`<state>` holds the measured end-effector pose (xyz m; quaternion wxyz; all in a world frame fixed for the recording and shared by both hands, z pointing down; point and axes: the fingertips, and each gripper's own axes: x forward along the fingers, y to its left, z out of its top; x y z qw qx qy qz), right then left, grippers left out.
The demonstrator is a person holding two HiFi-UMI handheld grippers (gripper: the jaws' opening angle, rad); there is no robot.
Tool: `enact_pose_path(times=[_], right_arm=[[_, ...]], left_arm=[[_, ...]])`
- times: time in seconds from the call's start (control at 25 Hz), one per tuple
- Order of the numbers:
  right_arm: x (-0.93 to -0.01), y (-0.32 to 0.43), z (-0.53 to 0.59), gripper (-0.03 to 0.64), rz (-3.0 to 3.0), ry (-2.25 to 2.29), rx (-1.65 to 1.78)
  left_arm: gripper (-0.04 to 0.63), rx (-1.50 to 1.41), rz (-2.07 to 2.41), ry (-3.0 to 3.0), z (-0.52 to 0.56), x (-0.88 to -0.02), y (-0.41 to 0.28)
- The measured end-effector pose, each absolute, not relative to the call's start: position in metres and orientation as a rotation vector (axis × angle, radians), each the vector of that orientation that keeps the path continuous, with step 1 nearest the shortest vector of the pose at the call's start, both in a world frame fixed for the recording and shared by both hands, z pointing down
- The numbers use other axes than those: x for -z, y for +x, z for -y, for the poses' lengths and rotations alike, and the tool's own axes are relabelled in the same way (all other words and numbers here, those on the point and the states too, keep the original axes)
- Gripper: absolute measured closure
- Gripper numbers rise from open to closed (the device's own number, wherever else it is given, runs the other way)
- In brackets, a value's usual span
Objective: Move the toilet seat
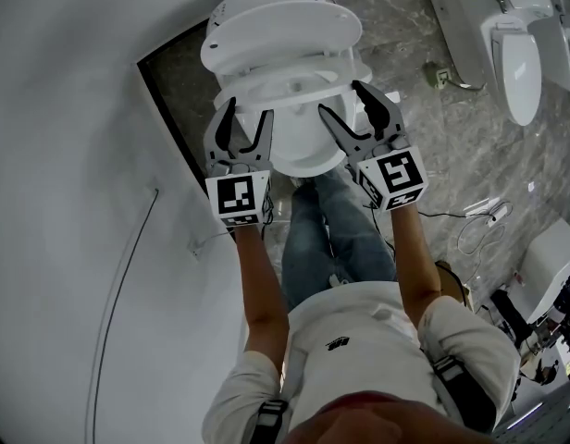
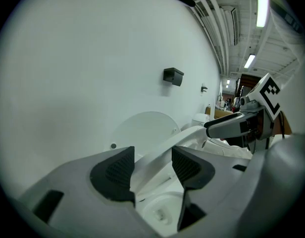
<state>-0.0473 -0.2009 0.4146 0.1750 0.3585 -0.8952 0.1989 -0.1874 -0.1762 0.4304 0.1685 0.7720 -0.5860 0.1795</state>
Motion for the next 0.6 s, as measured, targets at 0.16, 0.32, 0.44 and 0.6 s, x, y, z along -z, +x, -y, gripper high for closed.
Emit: enact_pose_path(times=[0.16,0.32,0.44,0.6], right_arm=[[-0.413,-0.051,0.213,0.31,2.545,1.023,-0.566],[-0.412,-0.051,0.225,0.319,2.543,1.044,-0.569],[-0.412,-0.049,0.236,0.38,2.532,1.087,-0.573],[-0.412,-0.051,0.246,0.38,2.537,1.094,-0.569]], left_arm=[[0.341,-0.491,1.681,2.192,0.188,-0.428,-0.191],[0.342,-0.479,1.694,2.189,0.198,-0.426,-0.193],[0.342,-0.469,1.707,2.184,0.206,-0.426,-0.196],[0.344,-0.457,1.728,2.176,0.215,-0.425,-0.199]])
